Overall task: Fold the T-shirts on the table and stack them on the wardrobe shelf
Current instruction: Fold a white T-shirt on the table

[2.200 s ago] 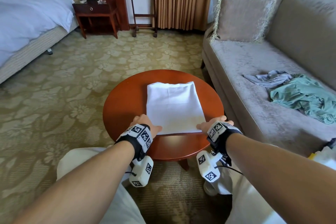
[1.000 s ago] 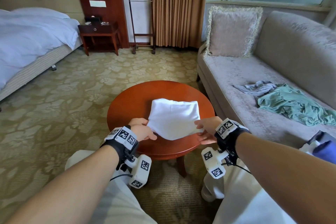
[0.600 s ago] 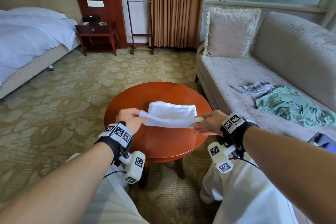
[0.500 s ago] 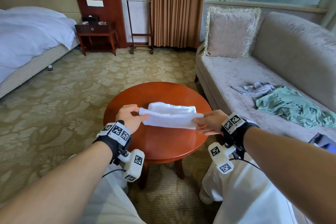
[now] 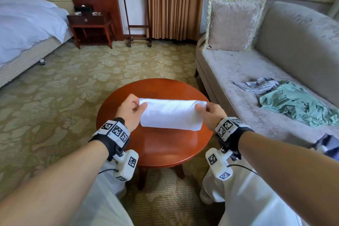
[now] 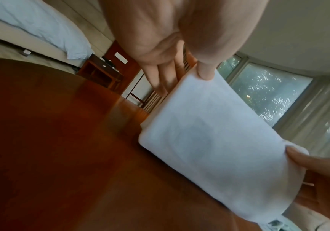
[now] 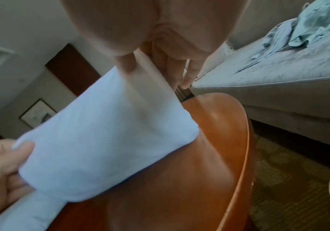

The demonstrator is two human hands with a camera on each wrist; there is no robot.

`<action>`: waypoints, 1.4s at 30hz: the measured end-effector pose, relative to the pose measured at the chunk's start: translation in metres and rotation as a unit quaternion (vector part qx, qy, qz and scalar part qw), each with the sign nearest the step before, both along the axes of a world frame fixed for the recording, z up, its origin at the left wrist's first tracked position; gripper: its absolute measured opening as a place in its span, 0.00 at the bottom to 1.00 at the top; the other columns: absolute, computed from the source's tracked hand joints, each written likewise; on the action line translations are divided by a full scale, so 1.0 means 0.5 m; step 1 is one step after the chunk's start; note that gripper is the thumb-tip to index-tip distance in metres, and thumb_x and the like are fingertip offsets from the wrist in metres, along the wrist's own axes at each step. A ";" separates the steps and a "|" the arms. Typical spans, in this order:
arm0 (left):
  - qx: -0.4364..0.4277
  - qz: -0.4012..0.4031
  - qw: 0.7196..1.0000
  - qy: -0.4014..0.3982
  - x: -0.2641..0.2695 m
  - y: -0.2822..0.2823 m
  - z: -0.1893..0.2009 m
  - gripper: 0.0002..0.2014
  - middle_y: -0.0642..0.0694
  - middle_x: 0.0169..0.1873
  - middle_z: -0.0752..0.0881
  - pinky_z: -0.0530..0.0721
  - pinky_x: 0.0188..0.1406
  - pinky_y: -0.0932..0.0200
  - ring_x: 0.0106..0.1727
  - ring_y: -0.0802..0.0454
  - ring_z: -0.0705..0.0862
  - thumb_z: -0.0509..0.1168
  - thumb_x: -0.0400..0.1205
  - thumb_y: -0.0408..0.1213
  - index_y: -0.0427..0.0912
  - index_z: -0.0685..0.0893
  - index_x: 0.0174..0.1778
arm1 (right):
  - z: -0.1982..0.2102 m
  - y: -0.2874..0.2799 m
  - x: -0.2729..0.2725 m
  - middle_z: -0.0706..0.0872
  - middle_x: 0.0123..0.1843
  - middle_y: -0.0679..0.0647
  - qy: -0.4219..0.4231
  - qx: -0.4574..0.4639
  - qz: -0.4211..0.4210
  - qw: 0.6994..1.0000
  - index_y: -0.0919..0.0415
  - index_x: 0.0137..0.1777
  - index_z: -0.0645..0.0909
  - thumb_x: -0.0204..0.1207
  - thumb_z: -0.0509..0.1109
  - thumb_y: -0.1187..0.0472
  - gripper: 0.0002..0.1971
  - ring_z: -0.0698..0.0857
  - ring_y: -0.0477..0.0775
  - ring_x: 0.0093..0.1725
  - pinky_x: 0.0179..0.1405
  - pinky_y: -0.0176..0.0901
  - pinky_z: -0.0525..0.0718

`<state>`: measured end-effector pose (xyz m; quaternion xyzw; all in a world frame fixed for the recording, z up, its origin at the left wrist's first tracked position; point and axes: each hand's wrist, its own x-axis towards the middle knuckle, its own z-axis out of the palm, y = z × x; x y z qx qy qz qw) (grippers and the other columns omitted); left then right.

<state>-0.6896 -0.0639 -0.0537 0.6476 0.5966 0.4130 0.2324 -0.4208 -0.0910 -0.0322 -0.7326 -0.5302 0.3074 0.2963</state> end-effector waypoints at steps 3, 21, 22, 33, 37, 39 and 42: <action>-0.018 0.010 0.999 0.038 0.006 0.020 -0.019 0.12 0.49 0.23 0.68 0.62 0.24 0.57 0.25 0.49 0.64 0.61 0.86 0.42 0.37 0.70 0.44 | -0.022 0.009 -0.012 0.82 0.46 0.57 -0.055 0.013 -0.013 0.998 0.63 0.53 0.76 0.83 0.57 0.43 0.21 0.80 0.57 0.42 0.39 0.44 0.76; -0.194 0.072 0.969 0.136 0.044 0.166 -0.096 0.15 0.36 0.54 0.81 0.69 0.44 0.53 0.43 0.45 0.73 0.55 0.87 0.52 0.42 0.72 0.49 | -0.144 0.145 -0.024 0.75 0.38 0.54 -0.155 -0.125 -0.044 0.979 0.59 0.60 0.71 0.85 0.45 0.43 0.22 0.78 0.61 0.42 0.40 0.49 0.74; -0.196 0.073 0.968 0.137 0.046 0.172 -0.099 0.15 0.37 0.53 0.81 0.69 0.44 0.52 0.46 0.43 0.74 0.56 0.87 0.52 0.42 0.73 0.49 | -0.148 0.149 -0.025 0.75 0.38 0.54 -0.166 -0.131 -0.044 0.976 0.59 0.59 0.71 0.85 0.45 0.43 0.22 0.78 0.61 0.42 0.40 0.48 0.74; -0.189 0.054 0.967 0.162 0.038 0.166 -0.100 0.16 0.51 0.33 0.80 0.69 0.30 0.54 0.47 0.39 0.82 0.74 0.75 0.52 0.47 0.75 0.38 | -0.140 0.158 -0.039 0.82 0.47 0.57 -0.185 -0.136 -0.092 0.969 0.58 0.58 0.73 0.82 0.51 0.43 0.20 0.82 0.61 0.44 0.45 0.51 0.81; -0.214 0.111 0.960 0.141 0.065 0.152 -0.073 0.30 0.38 0.58 0.81 0.75 0.44 0.53 0.57 0.40 0.79 0.76 0.74 0.52 0.38 0.73 0.62 | -0.131 0.151 -0.049 0.79 0.63 0.56 -0.262 -0.079 -0.124 0.954 0.57 0.63 0.68 0.79 0.59 0.45 0.19 0.77 0.61 0.61 0.61 0.57 0.70; -0.187 0.127 0.964 0.140 0.072 0.146 -0.062 0.35 0.39 0.63 0.77 0.78 0.53 0.48 0.63 0.39 0.78 0.77 0.72 0.54 0.39 0.69 0.65 | -0.126 0.145 -0.059 0.72 0.68 0.56 -0.281 -0.017 -0.116 0.953 0.57 0.66 0.67 0.75 0.64 0.44 0.25 0.70 0.61 0.69 0.67 0.57 0.66; -0.098 0.084 0.963 0.237 0.090 0.133 -0.056 0.32 0.46 0.68 0.74 0.68 0.68 0.44 0.71 0.44 0.72 0.70 0.75 0.60 0.47 0.69 0.69 | -0.126 0.130 -0.087 0.58 0.82 0.52 -0.285 0.065 0.006 0.956 0.54 0.77 0.62 0.77 0.63 0.41 0.32 0.56 0.56 0.81 0.75 0.60 0.58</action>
